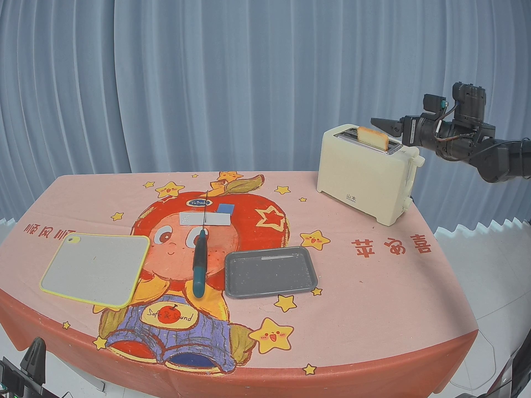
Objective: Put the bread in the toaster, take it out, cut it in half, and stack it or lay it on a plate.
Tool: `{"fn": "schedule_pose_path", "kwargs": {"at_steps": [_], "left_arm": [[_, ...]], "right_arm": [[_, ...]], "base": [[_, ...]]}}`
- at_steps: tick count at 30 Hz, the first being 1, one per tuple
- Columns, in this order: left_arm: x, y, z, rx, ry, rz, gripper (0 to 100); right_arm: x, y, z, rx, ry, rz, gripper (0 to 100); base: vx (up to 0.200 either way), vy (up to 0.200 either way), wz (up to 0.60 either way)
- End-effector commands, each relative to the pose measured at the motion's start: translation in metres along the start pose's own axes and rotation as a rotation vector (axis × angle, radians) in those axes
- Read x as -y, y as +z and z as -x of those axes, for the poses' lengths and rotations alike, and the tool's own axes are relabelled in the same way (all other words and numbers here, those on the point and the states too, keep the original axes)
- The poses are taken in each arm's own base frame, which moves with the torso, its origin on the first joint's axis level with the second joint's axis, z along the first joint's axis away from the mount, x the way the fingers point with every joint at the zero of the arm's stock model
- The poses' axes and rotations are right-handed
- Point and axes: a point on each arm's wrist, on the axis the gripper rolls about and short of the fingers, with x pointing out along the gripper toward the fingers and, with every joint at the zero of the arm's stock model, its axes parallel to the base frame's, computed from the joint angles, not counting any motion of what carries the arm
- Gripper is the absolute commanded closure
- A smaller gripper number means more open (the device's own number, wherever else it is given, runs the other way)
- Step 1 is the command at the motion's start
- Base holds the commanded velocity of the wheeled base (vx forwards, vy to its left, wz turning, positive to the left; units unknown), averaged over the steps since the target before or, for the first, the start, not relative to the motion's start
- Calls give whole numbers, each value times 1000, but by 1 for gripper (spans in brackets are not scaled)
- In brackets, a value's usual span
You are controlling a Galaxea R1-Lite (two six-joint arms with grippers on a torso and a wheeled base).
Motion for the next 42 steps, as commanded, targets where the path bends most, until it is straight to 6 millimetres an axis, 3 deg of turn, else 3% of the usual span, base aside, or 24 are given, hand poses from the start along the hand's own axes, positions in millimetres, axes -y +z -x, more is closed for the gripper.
{"fn": "schedule_pose_path", "kwargs": {"at_steps": [1, 3, 13, 21, 22, 26, 31, 42], "left_arm": [[0, -5, -1, -17, 1, 0, 100], [0, -5, -1, -17, 1, 0, 100], [0, -5, -1, -17, 1, 0, 100], [0, -5, -1, -17, 1, 0, 100], [0, -5, -1, -17, 1, 0, 100], [0, -5, -1, -17, 1, 0, 100], [0, -5, -1, -17, 1, 0, 100], [0, -5, -1, -17, 1, 0, 100]], "right_arm": [[16, -25, -29, -52, -11, 1, 0], [28, -28, -38, -46, -28, 46, 0], [32, -26, -47, -30, -33, 91, 0], [42, -43, -61, -58, -41, 100, 0], [41, -44, -62, -59, -39, 100, 100], [41, -49, -67, -67, -36, 107, 100], [36, -38, -63, -41, -31, 119, 100], [12, 13, -31, 70, -55, 157, 100]], "base": [[0, 0, 0], [0, 0, 0], [0, 0, 0], [0, 0, 0], [0, 0, 0], [0, 0, 0], [0, 0, 0], [0, 0, 0]]}}
